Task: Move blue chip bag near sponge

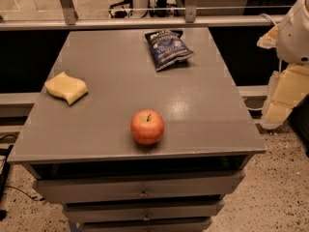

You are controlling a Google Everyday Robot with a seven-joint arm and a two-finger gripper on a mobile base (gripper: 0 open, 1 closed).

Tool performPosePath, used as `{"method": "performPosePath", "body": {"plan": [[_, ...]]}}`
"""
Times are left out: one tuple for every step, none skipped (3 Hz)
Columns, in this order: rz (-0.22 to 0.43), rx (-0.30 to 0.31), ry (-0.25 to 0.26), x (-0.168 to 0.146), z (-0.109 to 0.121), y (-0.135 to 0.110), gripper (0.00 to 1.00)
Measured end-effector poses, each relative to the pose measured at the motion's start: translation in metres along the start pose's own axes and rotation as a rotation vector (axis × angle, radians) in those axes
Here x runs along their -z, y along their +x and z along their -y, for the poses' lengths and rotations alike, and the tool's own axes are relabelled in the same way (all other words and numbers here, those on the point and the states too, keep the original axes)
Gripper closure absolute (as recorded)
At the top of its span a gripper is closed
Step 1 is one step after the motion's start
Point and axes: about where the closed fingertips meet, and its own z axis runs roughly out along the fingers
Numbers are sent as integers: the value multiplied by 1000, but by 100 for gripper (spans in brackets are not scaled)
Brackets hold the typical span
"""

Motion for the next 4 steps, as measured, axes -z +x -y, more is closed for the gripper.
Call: {"method": "performPosePath", "body": {"plan": [[0,0,0,0,0,0,0],[46,-1,32,-19,18,-12,0],[106,-9,64,-45,45,-26,0],[193,-25,82,-71,79,-40,0]]}}
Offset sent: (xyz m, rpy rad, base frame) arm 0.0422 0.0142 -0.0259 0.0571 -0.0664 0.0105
